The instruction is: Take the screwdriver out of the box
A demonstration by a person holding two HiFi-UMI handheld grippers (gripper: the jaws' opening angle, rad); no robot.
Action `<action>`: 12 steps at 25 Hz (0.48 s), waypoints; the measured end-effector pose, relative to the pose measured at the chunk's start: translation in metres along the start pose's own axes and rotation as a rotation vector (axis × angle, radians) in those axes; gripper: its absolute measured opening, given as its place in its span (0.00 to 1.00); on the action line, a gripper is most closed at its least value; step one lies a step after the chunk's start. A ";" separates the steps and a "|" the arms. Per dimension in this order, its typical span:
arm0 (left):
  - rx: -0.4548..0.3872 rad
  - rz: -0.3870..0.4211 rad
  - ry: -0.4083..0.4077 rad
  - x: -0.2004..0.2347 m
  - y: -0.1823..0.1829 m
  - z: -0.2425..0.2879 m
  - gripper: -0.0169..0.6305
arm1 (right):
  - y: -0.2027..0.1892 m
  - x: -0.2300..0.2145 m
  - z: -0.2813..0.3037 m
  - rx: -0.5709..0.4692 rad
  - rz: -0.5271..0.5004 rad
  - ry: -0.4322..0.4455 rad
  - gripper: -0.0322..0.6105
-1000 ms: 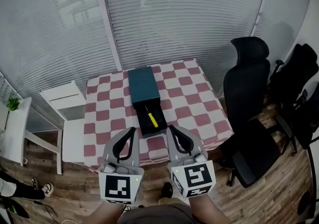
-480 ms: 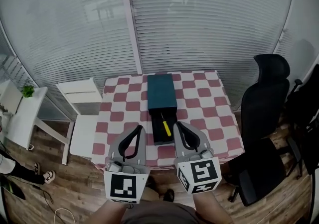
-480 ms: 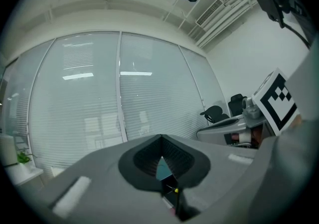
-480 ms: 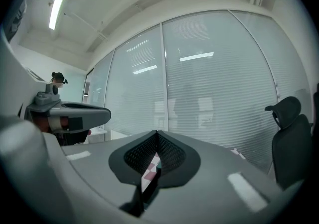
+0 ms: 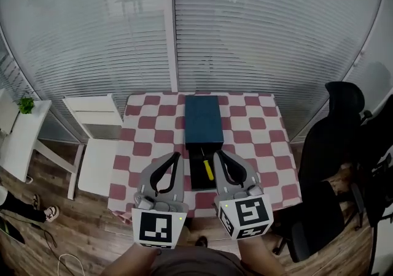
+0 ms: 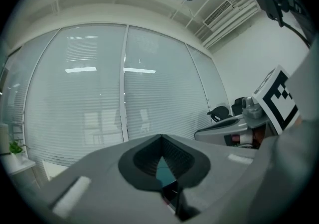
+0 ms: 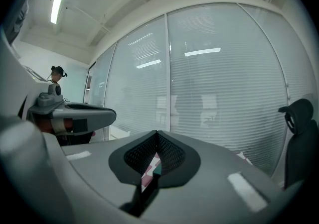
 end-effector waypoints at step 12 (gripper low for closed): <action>0.041 -0.065 -0.039 0.027 -0.018 0.047 0.03 | -0.020 -0.015 0.051 0.102 0.010 -0.019 0.09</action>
Point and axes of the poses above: the fingertips, and each gripper's own axes: z forward along the fingers, x to its left, y out of its top, the point moved 5 cm from there along -z, backward along the fingers
